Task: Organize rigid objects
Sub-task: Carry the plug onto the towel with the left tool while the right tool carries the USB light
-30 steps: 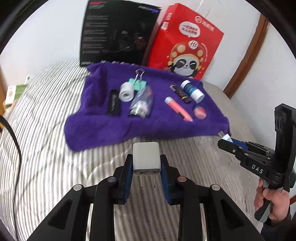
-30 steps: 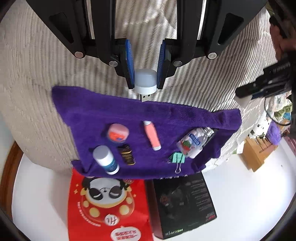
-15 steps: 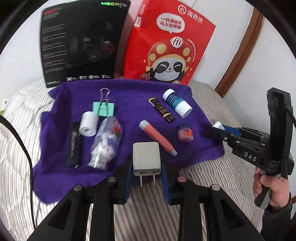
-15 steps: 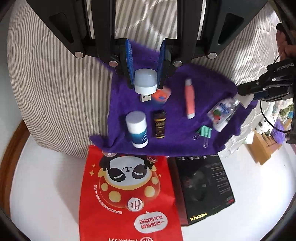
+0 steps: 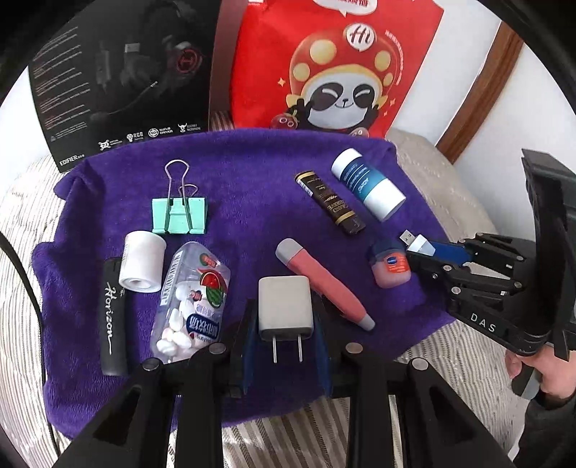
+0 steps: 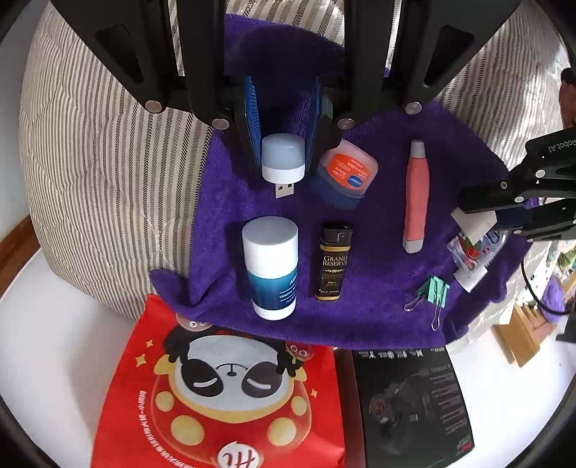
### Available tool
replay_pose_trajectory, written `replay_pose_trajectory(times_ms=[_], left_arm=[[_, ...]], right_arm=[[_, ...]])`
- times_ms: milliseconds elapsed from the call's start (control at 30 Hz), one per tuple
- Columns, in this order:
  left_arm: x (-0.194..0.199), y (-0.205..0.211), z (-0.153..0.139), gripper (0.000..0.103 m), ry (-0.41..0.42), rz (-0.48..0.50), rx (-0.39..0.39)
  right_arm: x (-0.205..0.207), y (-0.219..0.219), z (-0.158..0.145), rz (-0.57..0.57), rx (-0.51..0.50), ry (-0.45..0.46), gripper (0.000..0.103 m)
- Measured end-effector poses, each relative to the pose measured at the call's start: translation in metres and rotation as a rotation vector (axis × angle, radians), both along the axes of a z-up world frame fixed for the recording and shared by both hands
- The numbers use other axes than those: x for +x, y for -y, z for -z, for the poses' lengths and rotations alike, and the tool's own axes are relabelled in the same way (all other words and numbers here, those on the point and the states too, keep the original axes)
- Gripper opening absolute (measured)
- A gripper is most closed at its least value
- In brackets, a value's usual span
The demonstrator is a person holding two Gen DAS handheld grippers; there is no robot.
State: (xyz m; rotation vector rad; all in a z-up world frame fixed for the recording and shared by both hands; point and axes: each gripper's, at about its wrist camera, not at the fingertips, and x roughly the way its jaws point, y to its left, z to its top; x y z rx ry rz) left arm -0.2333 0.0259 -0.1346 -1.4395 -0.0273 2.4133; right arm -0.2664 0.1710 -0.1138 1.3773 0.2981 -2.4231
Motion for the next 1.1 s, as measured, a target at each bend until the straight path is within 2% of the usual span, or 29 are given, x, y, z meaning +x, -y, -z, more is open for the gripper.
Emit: replay_pose_trajectory(times_ms=[267, 433, 933, 1000, 1033, 1067, 1100], left_arm=[[-0.003, -0.012, 0.007, 0.026, -0.008, 0.061, -0.096], [-0.002, -0.018, 0.008, 0.027, -0.021, 0.109, -0.161], [-0.003, -0.021, 0.007, 0.029, -0.003, 0.14, -0.161], [-0.002, -0.021, 0.006, 0.03, 0.004, 0.144, -0.158], [-0.002, -0.021, 0.006, 0.036, 0.008, 0.145, -0.153], [-0.002, -0.02, 0.006, 0.046, 0.015, 0.148, -0.145], [-0.002, -0.02, 0.005, 0.047, 0.011, 0.144, -0.147]], right_arm=[[-0.001, 0.011, 0.006, -0.083, 0.065, 0.006, 0.023], [-0.005, 0.011, 0.006, -0.137, 0.063, 0.032, 0.023], [-0.008, 0.013, 0.004, -0.209, 0.077, 0.082, 0.025], [-0.007, 0.011, 0.003, -0.212, 0.077, 0.09, 0.026], [-0.006, 0.01, 0.003, -0.215, 0.077, 0.094, 0.026], [-0.006, 0.01, 0.003, -0.218, 0.08, 0.098, 0.026], [-0.004, 0.011, 0.002, -0.222, 0.086, 0.103, 0.026]])
